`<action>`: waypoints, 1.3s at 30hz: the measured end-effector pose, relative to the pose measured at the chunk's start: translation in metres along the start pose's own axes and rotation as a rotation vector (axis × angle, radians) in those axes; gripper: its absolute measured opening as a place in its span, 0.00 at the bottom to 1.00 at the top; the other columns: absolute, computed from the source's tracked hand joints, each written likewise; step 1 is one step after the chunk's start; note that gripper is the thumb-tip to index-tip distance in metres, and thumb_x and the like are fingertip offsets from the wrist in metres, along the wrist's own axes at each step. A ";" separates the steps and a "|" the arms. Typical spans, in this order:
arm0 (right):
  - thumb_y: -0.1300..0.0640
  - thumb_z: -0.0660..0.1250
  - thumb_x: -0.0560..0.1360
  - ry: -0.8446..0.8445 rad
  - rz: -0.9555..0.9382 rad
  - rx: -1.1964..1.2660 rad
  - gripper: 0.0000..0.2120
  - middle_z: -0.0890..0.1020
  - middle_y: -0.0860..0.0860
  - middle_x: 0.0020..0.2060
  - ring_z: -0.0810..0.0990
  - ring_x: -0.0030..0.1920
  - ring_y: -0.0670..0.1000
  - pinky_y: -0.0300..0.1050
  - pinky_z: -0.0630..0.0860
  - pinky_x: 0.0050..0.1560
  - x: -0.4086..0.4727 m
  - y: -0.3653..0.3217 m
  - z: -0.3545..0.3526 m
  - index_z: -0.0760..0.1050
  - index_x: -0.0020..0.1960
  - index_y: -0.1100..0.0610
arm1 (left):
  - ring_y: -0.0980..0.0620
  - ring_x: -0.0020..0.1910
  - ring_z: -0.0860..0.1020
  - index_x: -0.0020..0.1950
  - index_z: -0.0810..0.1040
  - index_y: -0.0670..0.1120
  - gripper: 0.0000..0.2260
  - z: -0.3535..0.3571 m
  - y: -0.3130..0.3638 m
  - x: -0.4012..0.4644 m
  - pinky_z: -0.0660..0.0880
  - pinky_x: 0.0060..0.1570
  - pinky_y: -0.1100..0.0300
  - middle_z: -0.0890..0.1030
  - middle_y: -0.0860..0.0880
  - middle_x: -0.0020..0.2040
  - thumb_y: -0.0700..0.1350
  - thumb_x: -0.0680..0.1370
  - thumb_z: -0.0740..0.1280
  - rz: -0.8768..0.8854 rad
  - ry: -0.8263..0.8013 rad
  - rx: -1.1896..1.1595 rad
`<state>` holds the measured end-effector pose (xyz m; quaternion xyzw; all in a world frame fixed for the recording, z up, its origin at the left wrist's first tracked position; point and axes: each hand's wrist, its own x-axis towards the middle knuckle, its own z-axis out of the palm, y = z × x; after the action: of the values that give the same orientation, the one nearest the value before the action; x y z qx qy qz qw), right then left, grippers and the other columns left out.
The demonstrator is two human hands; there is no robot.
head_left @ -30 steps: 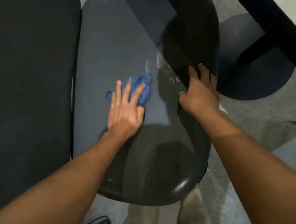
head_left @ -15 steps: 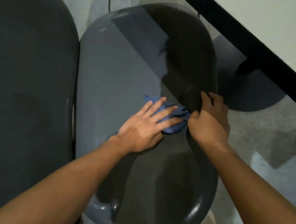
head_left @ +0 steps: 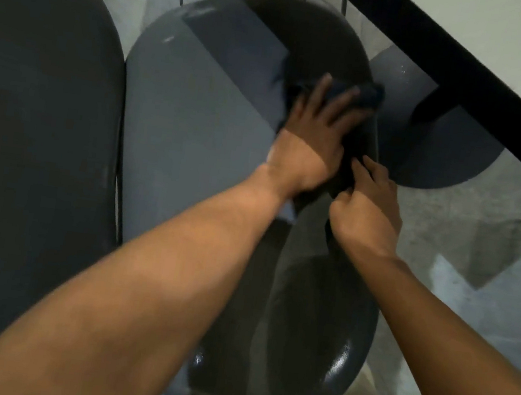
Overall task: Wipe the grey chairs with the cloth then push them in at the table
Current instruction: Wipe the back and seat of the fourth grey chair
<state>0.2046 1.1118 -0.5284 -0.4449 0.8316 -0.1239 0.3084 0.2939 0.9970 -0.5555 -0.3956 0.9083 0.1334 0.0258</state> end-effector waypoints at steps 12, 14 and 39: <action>0.60 0.59 0.79 -0.152 0.001 -0.129 0.33 0.53 0.50 0.82 0.51 0.80 0.53 0.49 0.59 0.77 -0.027 0.009 0.009 0.55 0.82 0.53 | 0.34 0.82 0.42 0.84 0.52 0.53 0.29 -0.034 -0.095 0.010 0.46 0.79 0.37 0.51 0.44 0.84 0.52 0.84 0.55 -0.472 0.117 -0.030; 0.60 0.59 0.79 -0.165 0.003 -0.145 0.33 0.52 0.50 0.82 0.50 0.81 0.53 0.49 0.57 0.77 -0.028 0.010 0.011 0.54 0.82 0.53 | 0.34 0.82 0.41 0.84 0.51 0.52 0.28 -0.044 -0.085 0.039 0.44 0.80 0.37 0.50 0.43 0.84 0.53 0.84 0.54 -0.499 0.118 -0.076; 0.63 0.62 0.81 0.118 0.219 0.255 0.25 0.65 0.53 0.76 0.64 0.75 0.53 0.42 0.61 0.71 -0.206 0.072 0.050 0.66 0.77 0.56 | 0.38 0.83 0.42 0.83 0.57 0.51 0.28 0.017 0.018 -0.064 0.44 0.80 0.38 0.54 0.47 0.84 0.47 0.82 0.57 -0.349 -0.005 -0.235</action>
<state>0.2729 1.3249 -0.5186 -0.3009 0.8692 -0.2201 0.3247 0.3236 1.0592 -0.5576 -0.5470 0.8040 0.2331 0.0046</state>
